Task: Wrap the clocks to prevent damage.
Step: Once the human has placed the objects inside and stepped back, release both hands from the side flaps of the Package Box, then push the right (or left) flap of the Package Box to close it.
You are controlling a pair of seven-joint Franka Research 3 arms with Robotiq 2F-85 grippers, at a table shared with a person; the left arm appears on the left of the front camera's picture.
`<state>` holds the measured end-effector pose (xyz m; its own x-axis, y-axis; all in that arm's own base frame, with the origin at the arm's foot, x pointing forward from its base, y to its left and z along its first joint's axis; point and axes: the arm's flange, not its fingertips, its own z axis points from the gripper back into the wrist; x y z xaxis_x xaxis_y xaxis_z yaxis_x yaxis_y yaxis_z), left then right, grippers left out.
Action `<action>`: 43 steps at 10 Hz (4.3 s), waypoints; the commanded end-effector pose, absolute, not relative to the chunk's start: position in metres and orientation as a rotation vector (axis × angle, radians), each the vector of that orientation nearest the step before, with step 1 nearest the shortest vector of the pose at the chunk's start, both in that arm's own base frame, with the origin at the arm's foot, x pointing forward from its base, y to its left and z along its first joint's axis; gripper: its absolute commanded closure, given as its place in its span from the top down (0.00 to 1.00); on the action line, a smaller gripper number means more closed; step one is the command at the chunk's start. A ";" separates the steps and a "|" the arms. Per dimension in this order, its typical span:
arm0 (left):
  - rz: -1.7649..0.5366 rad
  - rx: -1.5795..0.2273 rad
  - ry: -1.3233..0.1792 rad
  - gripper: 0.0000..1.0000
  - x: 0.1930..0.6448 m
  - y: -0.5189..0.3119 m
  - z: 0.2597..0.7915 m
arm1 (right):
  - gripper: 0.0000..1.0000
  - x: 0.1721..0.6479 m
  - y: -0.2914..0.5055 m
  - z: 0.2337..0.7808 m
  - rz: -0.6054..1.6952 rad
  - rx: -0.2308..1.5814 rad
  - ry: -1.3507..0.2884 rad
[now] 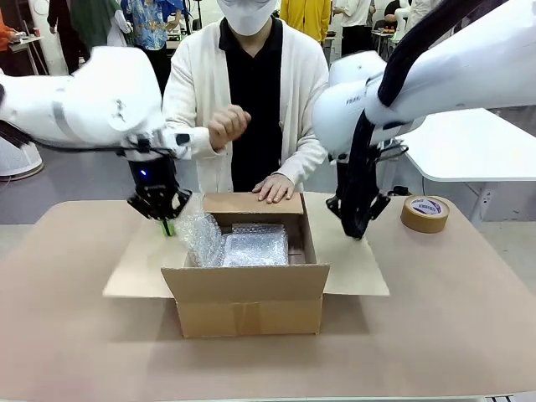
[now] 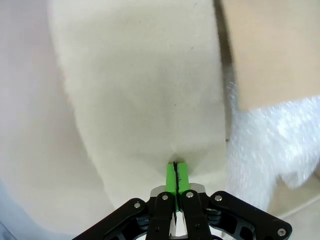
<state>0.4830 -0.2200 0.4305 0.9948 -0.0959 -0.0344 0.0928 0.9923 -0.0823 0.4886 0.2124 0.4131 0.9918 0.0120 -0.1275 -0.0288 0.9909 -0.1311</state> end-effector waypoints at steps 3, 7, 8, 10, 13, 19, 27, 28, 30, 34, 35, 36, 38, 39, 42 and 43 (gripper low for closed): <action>-0.615 -0.125 0.078 0.00 0.453 -0.120 0.548 | 0.01 0.452 0.130 0.531 0.381 -0.290 0.158; -0.991 -0.151 0.039 0.00 0.436 -0.063 0.573 | 0.01 0.431 0.070 0.556 0.838 -0.355 0.157; -1.081 -0.139 0.019 0.00 0.434 -0.054 0.567 | 0.01 0.423 0.065 0.554 0.985 -0.327 0.145; -1.175 -0.122 -0.008 0.00 0.429 -0.057 0.560 | 0.01 0.418 0.057 0.546 1.112 -0.260 0.134; -1.162 -0.138 0.004 0.00 0.436 -0.061 0.563 | 0.01 0.424 0.063 0.549 1.107 -0.290 0.144; -1.544 -0.079 0.057 0.00 0.440 -0.053 0.529 | 0.01 0.421 0.063 0.507 1.553 -0.202 -0.076; -1.546 -0.104 0.055 0.00 0.441 -0.058 0.528 | 0.01 0.427 0.059 0.495 1.514 -0.177 -0.040; -1.546 -0.104 0.055 0.00 0.441 -0.058 0.528 | 0.01 0.427 0.059 0.495 1.514 -0.177 -0.040; -1.546 -0.104 0.055 0.00 0.441 -0.058 0.528 | 0.01 0.427 0.059 0.495 1.514 -0.177 -0.040; -1.546 -0.104 0.055 0.00 0.441 -0.058 0.528 | 0.01 0.427 0.059 0.495 1.514 -0.177 -0.040; -1.546 -0.104 0.055 0.00 0.441 -0.058 0.528 | 0.01 0.427 0.059 0.495 1.514 -0.177 -0.040; -1.546 -0.104 0.055 0.00 0.441 -0.058 0.528 | 0.01 0.427 0.059 0.495 1.514 -0.177 -0.040; -1.546 -0.104 0.055 0.00 0.441 -0.058 0.528 | 0.01 0.427 0.059 0.495 1.514 -0.177 -0.040; -1.546 -0.104 0.055 0.00 0.441 -0.058 0.528 | 0.01 0.427 0.059 0.495 1.514 -0.177 -0.040; -1.768 -0.262 0.010 0.00 0.459 -0.051 0.513 | 0.01 0.427 0.059 0.495 1.514 -0.177 -0.040; -1.871 -0.311 -0.042 0.00 0.481 -0.046 0.497 | 0.01 0.427 0.059 0.495 1.514 -0.177 -0.040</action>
<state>0.4546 -0.0564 0.5103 -0.1538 -0.9787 0.1356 0.9793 -0.1693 -0.1112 0.4264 0.0608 0.4966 0.0640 0.9940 -0.0888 -0.9896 0.0517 -0.1341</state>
